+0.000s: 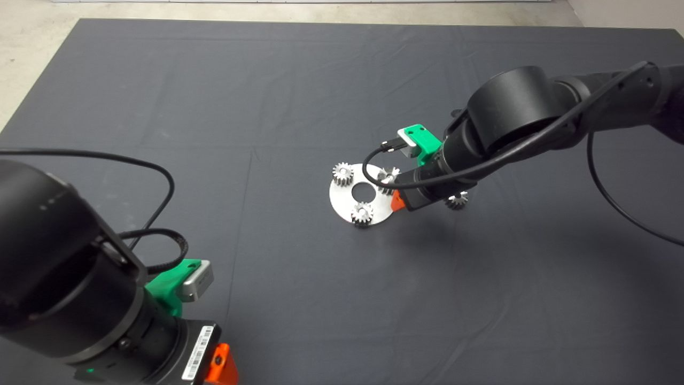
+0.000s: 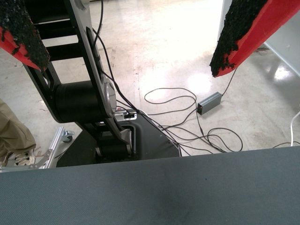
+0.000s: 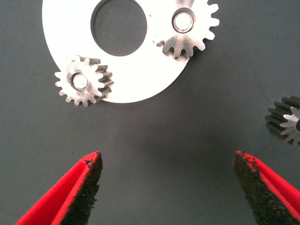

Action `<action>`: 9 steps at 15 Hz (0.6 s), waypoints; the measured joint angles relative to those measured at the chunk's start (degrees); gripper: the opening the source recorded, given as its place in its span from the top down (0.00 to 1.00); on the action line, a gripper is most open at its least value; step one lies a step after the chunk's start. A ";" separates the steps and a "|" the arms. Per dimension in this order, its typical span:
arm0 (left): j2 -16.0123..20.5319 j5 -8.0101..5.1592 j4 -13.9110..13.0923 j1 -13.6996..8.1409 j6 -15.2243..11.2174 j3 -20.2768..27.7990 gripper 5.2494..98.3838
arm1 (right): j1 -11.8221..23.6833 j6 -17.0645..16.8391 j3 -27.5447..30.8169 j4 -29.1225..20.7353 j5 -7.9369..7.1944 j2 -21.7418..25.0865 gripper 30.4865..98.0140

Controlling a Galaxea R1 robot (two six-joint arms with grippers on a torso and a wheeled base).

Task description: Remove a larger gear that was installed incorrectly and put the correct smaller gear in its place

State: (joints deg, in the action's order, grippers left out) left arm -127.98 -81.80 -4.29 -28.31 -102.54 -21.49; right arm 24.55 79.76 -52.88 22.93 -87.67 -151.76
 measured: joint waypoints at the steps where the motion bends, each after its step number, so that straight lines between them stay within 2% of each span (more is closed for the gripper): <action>1: 0.02 0.00 0.00 0.00 0.00 0.00 0.11 | -0.24 0.00 -0.55 0.00 0.01 -0.02 0.32; 6: 0.00 0.05 0.00 0.00 0.00 0.00 0.11 | -0.30 -0.41 -5.00 -0.02 -0.02 -0.02 0.15; 9: 0.00 0.05 0.00 0.00 0.00 0.00 0.11 | -0.30 -0.49 -7.75 -0.44 0.00 -0.17 0.15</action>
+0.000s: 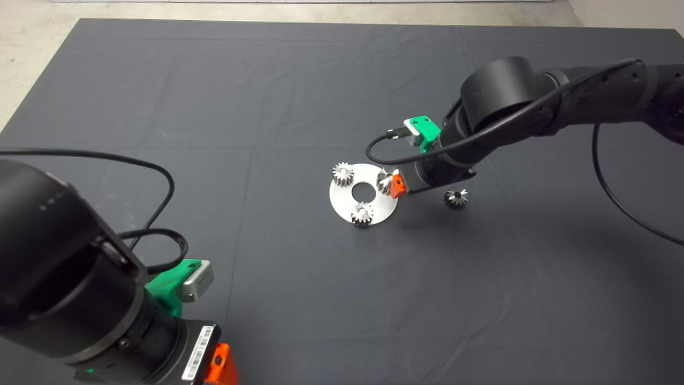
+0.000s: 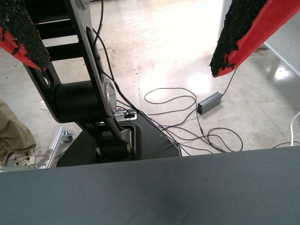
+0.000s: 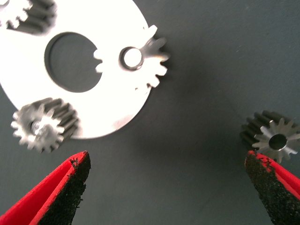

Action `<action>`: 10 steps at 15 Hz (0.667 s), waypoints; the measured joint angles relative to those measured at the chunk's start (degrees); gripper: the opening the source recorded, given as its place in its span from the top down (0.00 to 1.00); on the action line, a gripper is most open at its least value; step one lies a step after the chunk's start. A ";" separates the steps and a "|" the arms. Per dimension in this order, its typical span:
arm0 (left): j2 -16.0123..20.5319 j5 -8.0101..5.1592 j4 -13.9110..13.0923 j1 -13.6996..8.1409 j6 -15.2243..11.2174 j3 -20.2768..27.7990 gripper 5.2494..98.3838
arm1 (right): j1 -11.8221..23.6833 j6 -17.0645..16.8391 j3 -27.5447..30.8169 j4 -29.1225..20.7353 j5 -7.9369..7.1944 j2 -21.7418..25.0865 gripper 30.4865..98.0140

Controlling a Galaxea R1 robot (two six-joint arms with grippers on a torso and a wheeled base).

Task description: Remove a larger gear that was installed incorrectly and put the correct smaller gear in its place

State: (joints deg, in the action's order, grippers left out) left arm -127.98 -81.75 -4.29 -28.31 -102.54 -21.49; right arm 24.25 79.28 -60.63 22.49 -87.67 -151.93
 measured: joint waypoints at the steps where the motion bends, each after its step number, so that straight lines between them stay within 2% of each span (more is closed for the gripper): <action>1: 0.00 0.00 0.00 0.00 0.00 0.00 0.11 | 0.00 -0.41 -1.43 -0.45 0.00 -0.05 0.15; 3: 0.05 -0.02 0.00 0.00 0.00 0.00 0.11 | 0.02 -1.27 -4.00 -2.46 -0.09 -0.46 0.15; 5: 0.04 0.06 0.00 0.00 0.11 0.00 0.11 | 0.02 -2.44 -6.58 -6.93 -0.06 -1.68 0.15; 10: 0.02 0.11 0.00 0.00 0.13 0.00 0.11 | 0.02 -3.38 -9.31 -10.12 -0.02 -3.69 0.15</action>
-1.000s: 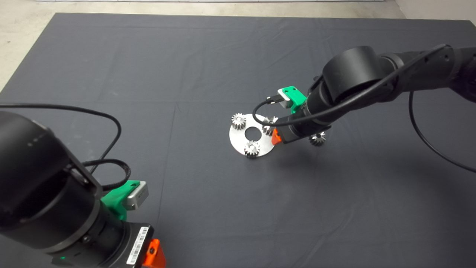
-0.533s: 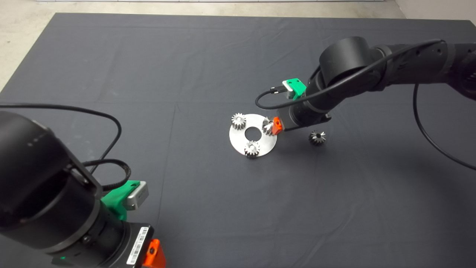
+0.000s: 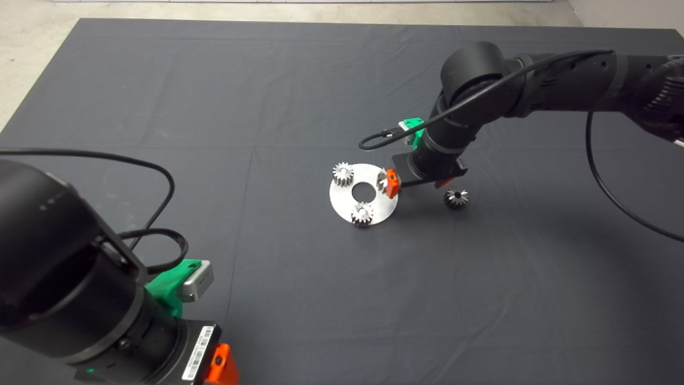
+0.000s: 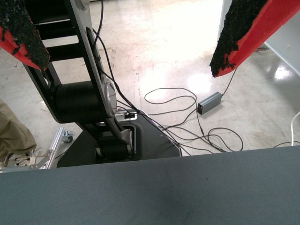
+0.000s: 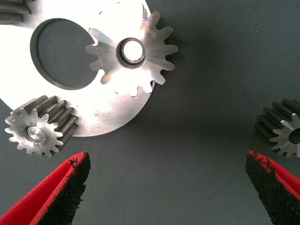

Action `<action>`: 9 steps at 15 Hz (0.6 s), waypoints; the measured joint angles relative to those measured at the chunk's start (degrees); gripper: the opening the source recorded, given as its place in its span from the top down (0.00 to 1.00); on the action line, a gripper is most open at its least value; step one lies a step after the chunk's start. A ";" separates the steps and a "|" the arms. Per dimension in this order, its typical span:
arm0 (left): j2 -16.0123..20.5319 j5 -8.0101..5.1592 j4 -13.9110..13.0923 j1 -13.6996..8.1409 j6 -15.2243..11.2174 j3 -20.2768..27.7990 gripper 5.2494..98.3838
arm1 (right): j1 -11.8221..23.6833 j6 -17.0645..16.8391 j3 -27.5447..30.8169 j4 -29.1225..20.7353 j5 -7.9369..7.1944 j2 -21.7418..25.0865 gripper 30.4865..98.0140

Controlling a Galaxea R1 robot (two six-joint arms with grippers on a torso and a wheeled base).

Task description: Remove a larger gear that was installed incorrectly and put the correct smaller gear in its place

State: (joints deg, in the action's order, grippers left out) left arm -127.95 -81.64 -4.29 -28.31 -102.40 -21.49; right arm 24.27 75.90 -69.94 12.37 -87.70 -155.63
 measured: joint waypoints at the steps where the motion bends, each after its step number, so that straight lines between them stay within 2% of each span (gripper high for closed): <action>1: -0.02 0.02 0.00 0.00 0.01 0.00 0.11 | 0.00 -0.05 -0.84 -0.41 -0.01 -0.61 0.14; 5: -0.16 0.05 0.00 0.00 0.01 0.00 0.11 | 0.00 -0.51 -4.28 -1.24 0.03 -3.14 0.00; 9: -0.13 0.12 0.00 0.00 0.01 -0.01 0.11 | -0.84 -1.58 -6.58 -1.49 0.00 -3.91 0.00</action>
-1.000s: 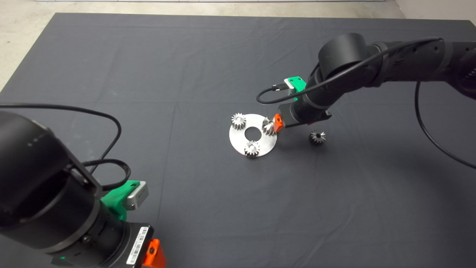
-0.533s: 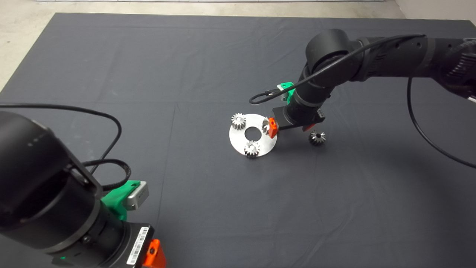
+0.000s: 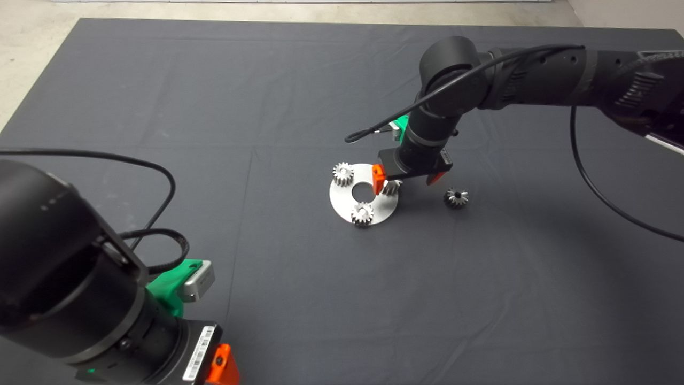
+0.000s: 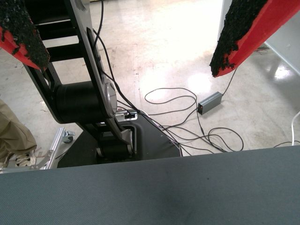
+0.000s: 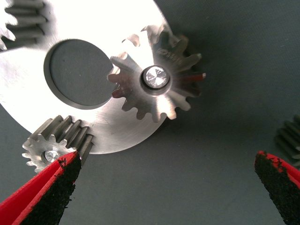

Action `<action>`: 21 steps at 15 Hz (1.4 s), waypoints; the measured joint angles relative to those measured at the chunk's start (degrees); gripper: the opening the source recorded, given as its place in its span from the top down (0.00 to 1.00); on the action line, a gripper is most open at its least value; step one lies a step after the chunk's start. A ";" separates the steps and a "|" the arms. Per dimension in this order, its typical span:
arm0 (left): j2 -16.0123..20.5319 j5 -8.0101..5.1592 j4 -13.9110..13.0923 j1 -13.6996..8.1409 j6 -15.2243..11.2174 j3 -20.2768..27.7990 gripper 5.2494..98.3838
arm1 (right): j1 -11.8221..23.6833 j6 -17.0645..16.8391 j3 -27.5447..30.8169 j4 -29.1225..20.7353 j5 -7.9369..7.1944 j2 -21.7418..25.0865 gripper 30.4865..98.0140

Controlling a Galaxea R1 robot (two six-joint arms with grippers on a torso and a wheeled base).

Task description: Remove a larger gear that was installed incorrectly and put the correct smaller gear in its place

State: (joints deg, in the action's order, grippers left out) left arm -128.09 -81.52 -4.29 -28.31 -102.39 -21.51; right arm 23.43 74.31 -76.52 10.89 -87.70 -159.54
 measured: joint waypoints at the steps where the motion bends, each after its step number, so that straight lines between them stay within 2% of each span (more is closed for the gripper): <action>1: -0.02 0.03 0.00 0.00 0.00 0.01 0.11 | -0.64 -0.51 -0.32 -0.04 0.00 -0.17 0.00; 8: -0.02 0.07 0.00 0.00 0.00 0.01 0.11 | -3.28 -3.40 -4.33 -0.15 0.03 -0.48 0.00; 15: -0.16 0.09 0.00 0.00 0.00 0.01 0.11 | -3.28 -6.84 -9.60 0.02 0.05 -2.89 0.00; 21: -0.17 0.07 0.00 0.00 0.00 0.01 0.11 | -2.90 -8.04 -11.19 0.44 0.02 -4.33 0.00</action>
State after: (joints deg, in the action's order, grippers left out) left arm -128.26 -81.45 -4.29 -28.31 -102.39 -21.49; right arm 20.53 66.28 -87.71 11.33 -87.67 -163.87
